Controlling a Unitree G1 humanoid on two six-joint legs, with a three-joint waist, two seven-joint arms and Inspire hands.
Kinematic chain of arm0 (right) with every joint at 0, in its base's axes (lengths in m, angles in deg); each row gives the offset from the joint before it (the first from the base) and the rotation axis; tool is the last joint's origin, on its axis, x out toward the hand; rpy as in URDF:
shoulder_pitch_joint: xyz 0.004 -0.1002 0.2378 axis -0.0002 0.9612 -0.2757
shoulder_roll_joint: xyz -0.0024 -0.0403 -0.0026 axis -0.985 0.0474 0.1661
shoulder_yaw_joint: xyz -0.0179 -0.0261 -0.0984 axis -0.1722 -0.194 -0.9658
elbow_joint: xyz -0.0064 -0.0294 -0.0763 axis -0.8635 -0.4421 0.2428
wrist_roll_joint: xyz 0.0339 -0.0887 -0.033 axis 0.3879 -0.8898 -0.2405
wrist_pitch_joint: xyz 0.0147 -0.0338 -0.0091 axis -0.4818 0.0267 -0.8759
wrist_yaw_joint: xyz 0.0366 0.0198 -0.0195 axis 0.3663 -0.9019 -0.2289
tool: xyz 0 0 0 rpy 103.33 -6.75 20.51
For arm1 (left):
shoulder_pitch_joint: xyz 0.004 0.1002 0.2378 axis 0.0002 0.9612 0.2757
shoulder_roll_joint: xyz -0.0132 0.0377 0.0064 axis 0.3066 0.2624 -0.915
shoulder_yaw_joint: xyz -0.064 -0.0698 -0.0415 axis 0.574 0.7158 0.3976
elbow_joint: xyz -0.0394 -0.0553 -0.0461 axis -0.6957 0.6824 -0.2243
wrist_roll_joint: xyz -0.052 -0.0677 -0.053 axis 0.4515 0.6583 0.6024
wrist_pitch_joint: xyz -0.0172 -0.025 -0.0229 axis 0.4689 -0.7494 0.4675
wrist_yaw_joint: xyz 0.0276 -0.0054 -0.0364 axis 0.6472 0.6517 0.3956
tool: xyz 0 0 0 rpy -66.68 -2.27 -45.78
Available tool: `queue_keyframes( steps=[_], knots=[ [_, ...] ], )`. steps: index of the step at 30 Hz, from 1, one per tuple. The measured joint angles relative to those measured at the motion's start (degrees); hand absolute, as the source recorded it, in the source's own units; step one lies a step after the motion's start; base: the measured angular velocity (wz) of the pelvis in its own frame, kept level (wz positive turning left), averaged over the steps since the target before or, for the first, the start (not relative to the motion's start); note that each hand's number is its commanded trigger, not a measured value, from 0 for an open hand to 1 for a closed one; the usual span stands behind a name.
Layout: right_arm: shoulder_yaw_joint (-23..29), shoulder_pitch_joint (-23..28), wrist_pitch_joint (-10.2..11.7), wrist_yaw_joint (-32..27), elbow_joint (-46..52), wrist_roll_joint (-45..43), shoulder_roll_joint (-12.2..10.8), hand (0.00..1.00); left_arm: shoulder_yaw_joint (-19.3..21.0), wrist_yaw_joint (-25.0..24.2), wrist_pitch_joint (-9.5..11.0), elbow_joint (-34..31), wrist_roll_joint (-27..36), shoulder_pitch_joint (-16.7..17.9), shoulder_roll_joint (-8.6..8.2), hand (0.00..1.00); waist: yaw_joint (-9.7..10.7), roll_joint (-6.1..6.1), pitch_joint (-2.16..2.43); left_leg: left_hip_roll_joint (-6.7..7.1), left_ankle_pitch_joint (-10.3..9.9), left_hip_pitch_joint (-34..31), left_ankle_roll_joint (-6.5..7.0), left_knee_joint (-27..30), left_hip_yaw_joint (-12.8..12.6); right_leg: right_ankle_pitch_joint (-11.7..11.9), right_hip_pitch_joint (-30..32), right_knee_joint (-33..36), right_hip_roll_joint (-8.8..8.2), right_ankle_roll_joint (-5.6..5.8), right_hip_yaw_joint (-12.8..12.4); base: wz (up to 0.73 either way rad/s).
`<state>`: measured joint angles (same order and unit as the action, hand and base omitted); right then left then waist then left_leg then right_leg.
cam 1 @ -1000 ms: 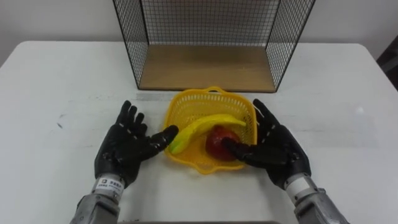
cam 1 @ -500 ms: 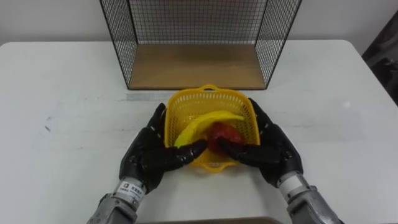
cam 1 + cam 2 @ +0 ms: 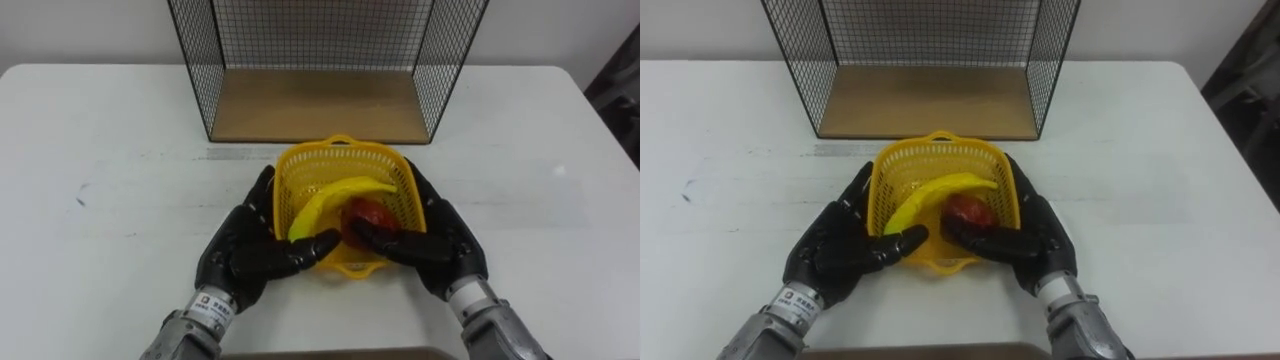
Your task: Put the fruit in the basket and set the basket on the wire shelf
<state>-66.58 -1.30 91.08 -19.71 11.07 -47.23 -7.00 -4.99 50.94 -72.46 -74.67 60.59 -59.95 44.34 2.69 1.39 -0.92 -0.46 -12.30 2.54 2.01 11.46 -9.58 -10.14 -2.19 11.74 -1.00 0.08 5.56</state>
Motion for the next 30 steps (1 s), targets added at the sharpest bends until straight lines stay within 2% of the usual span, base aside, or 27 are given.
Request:
queue_keyframes(
  steps=[9,18,22,26,30],
  knots=[
    [-1.44,-0.86,0.0,-1.71,-0.03,0.91,-0.02,0.0,0.86,0.0,0.06,-0.06,0.01,-0.47,-0.24,0.0,-0.07,-0.13,-0.07,-0.04,0.0,0.2,0.0,-0.05,-0.79,0.0,0.23,0.0,0.08,0.0,-0.8,-0.04],
    [-1.51,-2.04,0.0,-2.55,0.14,2.57,0.21,0.0,0.91,0.01,0.18,-0.06,5.52,-1.6,-0.25,0.0,-0.06,-0.8,0.07,-0.1,0.0,0.21,0.0,0.1,-0.81,0.02,0.24,0.01,0.07,-0.03,-0.74,0.0],
    [-1.56,-3.36,0.03,-2.58,1.49,2.95,0.46,0.0,1.01,0.01,1.49,-0.09,7.88,-2.19,-0.42,0.0,-0.03,-0.85,0.11,-0.1,0.01,0.35,-0.01,0.28,-0.79,0.03,0.04,0.06,0.06,-0.06,-0.68,0.0],
    [-1.88,-3.5,1.09,-2.65,3.6,3.46,0.44,0.0,1.19,0.01,3.03,-0.1,8.0,-3.24,-0.43,0.0,-0.09,-0.63,0.06,-0.14,0.01,0.94,0.0,0.17,-0.82,0.03,-0.52,0.05,0.06,-0.06,-0.7,0.0],
    [-2.07,-3.5,1.56,-3.04,5.69,4.04,0.44,0.0,1.35,0.02,3.75,-0.63,7.96,-4.0,-0.21,0.0,-0.39,-0.33,0.02,-0.26,0.0,0.98,-0.01,-0.14,-0.77,0.03,-0.51,0.03,0.13,-0.06,-0.7,0.0]
  ],
)
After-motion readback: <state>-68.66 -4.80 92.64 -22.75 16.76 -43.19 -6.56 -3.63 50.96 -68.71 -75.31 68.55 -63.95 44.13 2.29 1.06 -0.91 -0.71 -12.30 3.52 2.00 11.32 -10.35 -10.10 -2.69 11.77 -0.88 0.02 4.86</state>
